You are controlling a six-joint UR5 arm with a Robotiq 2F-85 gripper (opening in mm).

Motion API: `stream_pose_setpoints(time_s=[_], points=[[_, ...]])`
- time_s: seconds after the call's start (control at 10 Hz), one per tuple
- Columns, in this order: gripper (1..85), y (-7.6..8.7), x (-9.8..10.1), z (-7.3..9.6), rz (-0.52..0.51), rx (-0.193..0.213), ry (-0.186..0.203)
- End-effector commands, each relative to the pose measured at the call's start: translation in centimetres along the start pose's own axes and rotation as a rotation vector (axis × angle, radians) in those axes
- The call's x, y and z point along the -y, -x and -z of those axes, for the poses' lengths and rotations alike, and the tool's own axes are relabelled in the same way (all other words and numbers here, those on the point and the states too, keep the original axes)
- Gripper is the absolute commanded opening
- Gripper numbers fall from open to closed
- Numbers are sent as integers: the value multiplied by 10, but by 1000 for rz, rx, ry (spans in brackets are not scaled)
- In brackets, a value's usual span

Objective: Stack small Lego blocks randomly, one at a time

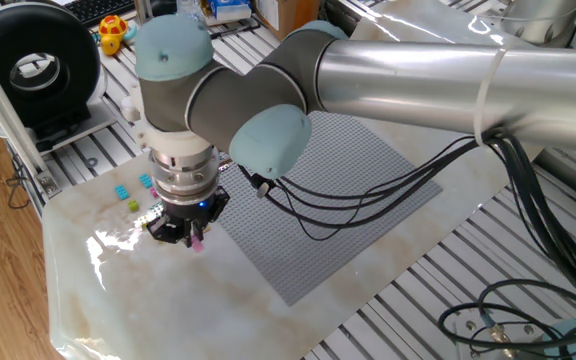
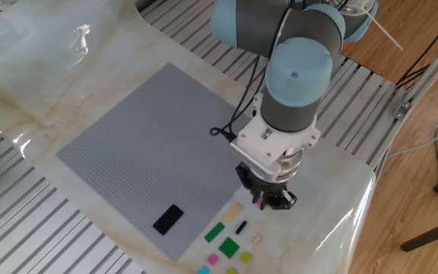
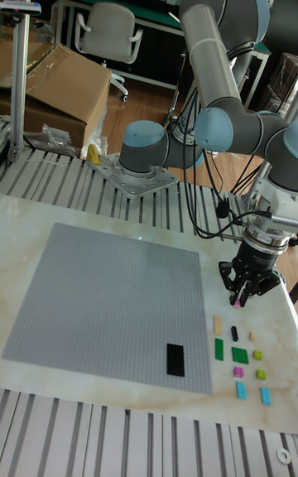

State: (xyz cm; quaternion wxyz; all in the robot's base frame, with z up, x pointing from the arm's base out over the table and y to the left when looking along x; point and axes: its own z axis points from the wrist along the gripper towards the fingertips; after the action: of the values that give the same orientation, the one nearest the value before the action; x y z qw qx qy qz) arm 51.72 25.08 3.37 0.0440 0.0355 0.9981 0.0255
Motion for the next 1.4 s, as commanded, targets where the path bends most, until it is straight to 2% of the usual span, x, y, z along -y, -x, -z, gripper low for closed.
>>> stream_pose_setpoints(time_s=[0.0,0.3,0.4,0.5,0.6,0.7,0.8,0.9,1.0,1.1,1.2,1.3], points=[[13,2,7,4,-22,3,-22],[13,1,11,4,5,-3,-36],[13,12,20,11,42,-4,-26],[13,21,32,20,73,-30,-11],[13,25,37,27,81,-59,25],[13,25,39,28,85,-61,31],[13,29,45,28,96,-48,7],[13,32,44,27,74,-35,10],[13,40,49,27,41,-4,-9],[13,49,58,28,36,29,-44],[13,64,72,26,66,39,-38],[13,82,95,27,121,28,-36]])
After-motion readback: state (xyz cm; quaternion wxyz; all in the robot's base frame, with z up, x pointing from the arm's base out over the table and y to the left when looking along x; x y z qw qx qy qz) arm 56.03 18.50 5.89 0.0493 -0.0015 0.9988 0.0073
